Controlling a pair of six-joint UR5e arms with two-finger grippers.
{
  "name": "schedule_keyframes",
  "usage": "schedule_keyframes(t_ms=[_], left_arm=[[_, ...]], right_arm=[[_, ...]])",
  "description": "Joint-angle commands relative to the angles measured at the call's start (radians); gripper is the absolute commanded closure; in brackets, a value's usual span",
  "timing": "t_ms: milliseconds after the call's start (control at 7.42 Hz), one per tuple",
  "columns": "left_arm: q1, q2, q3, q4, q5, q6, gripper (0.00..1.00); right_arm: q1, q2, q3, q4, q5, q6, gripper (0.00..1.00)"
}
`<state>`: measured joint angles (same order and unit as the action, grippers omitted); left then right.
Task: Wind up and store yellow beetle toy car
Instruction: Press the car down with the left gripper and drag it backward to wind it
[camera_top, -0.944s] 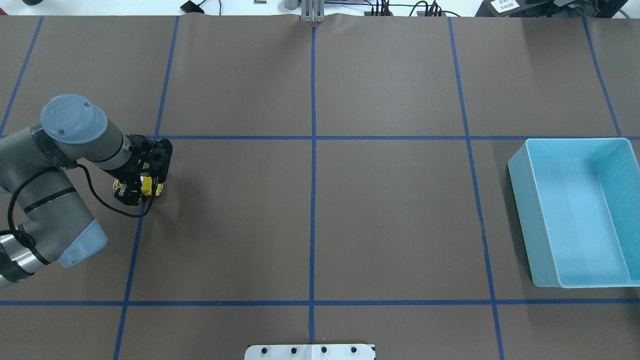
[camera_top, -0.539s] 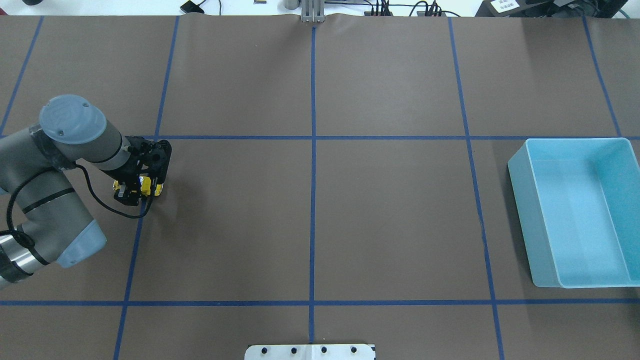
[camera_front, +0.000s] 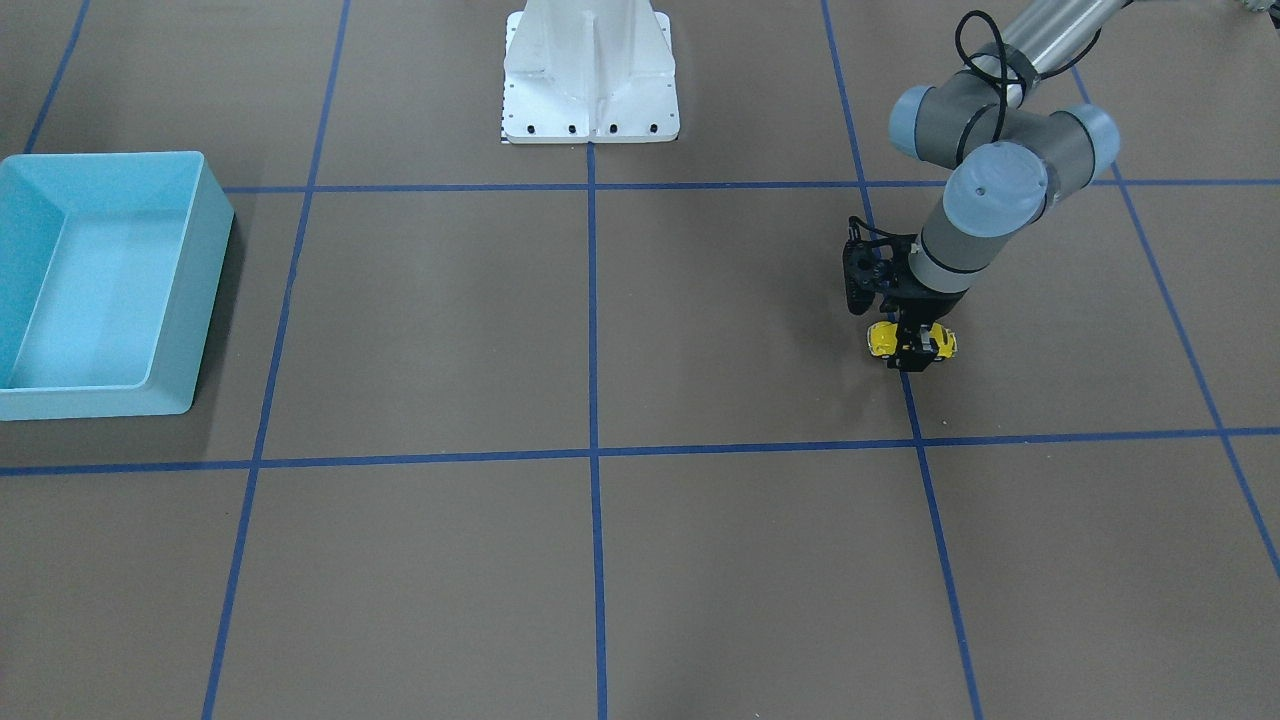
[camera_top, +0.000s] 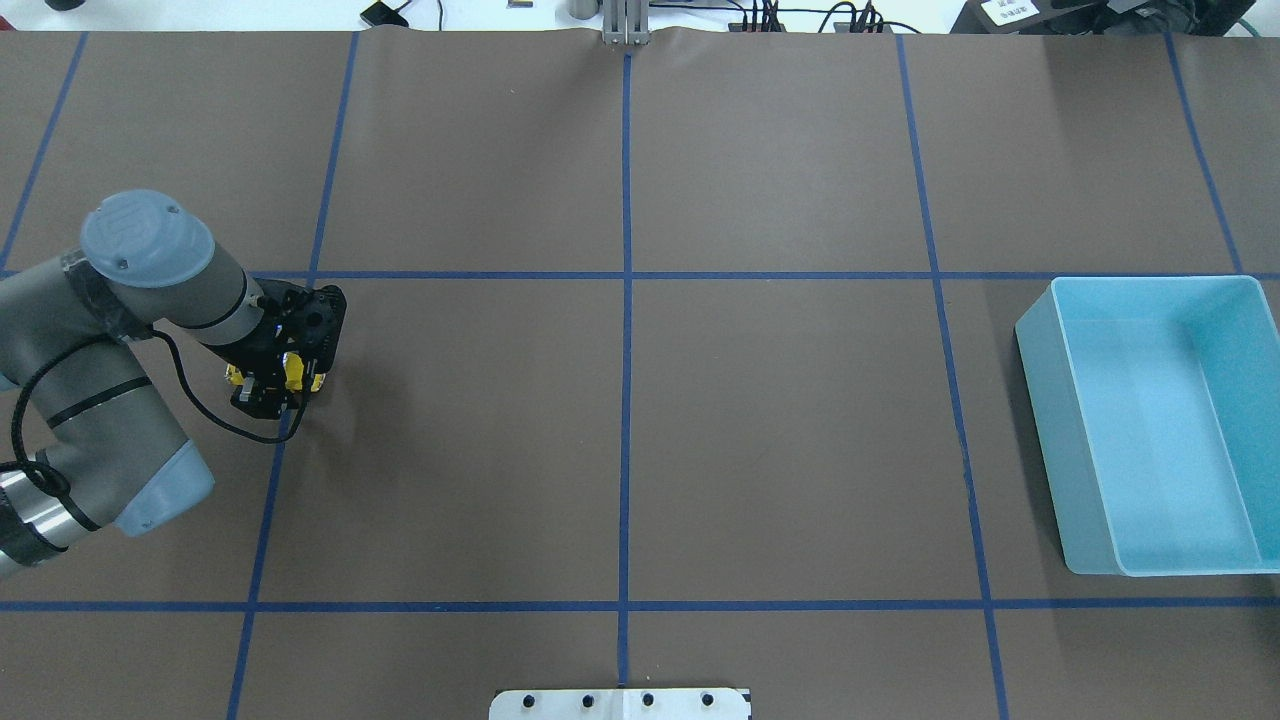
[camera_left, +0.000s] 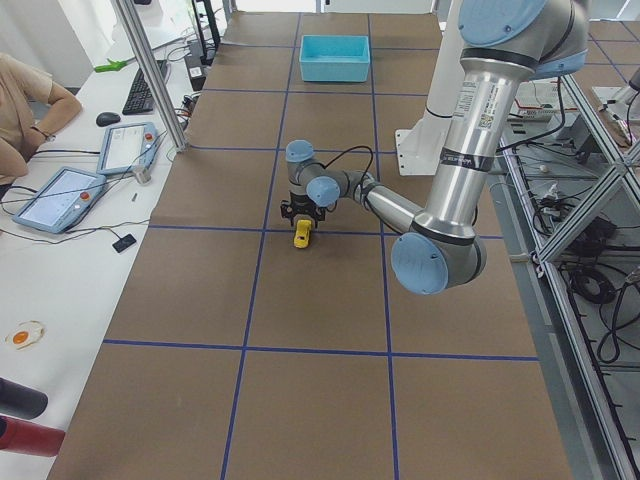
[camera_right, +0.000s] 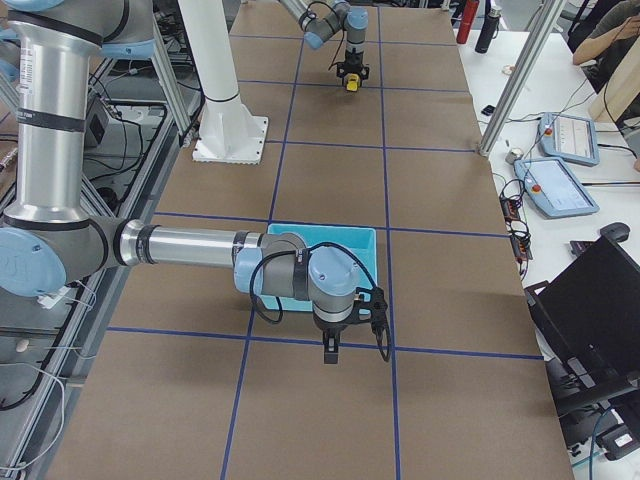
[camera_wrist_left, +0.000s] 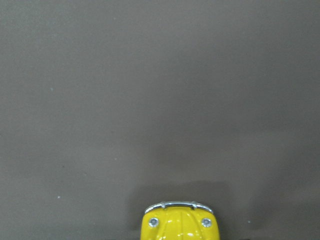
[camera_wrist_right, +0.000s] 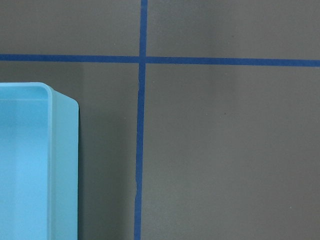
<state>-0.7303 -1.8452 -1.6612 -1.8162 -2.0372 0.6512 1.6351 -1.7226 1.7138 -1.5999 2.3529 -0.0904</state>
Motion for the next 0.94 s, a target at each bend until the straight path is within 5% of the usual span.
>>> schedule_keyframes(t_ms=[0, 809], left_arm=[[0.000, 0.000, 0.003, 0.000, -0.006, 0.001, 0.18], [0.000, -0.008, 0.011, -0.005, -0.001, 0.010, 0.27]], right_arm=[[0.000, -0.002, 0.003, 0.000, 0.000, 0.000, 0.00], [0.000, -0.005, 0.009, 0.000, -0.001, 0.000, 0.00]])
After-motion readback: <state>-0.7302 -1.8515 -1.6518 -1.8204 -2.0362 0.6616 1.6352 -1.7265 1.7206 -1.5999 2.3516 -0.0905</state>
